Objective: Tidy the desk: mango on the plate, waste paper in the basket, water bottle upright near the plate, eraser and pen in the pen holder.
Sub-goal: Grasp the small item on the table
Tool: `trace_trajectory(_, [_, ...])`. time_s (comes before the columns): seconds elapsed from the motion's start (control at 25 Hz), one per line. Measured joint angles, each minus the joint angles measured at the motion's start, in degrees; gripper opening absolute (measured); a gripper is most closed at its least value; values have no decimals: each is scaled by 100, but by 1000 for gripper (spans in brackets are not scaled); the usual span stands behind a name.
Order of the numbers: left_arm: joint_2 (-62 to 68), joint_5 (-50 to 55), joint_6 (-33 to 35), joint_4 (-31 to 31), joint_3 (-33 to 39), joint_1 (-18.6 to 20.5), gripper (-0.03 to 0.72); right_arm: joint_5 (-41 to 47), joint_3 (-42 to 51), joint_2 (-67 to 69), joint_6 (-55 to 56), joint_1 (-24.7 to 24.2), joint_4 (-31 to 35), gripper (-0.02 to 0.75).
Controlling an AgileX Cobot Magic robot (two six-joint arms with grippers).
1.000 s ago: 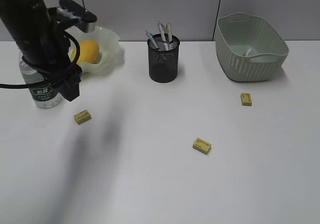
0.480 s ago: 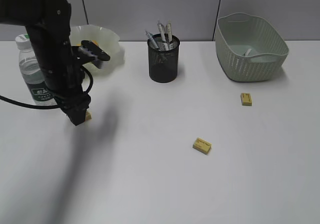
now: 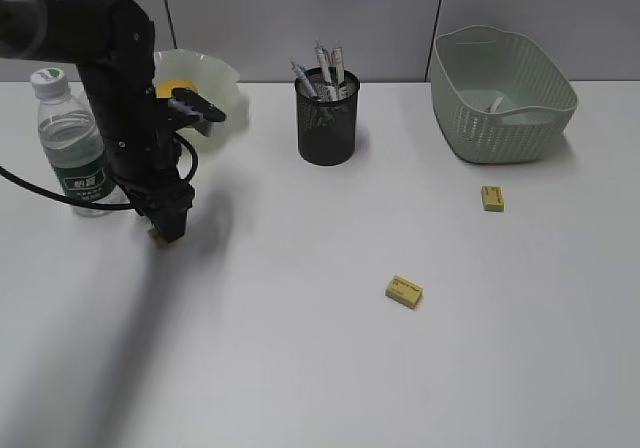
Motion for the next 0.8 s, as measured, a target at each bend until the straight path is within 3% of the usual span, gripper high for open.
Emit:
trace_trajectory(0.28, [261,-84,6,16,-63,0,427,0,0,0,0,0,0,477])
trace_trajectory(0.52, [261,-116,6,4,-63,0,255,0,0,0,0,0,0,477])
trace_trajectory(0.8, [295,-106,6,-87,-75,0,239,0,0,0,0,0,0,477])
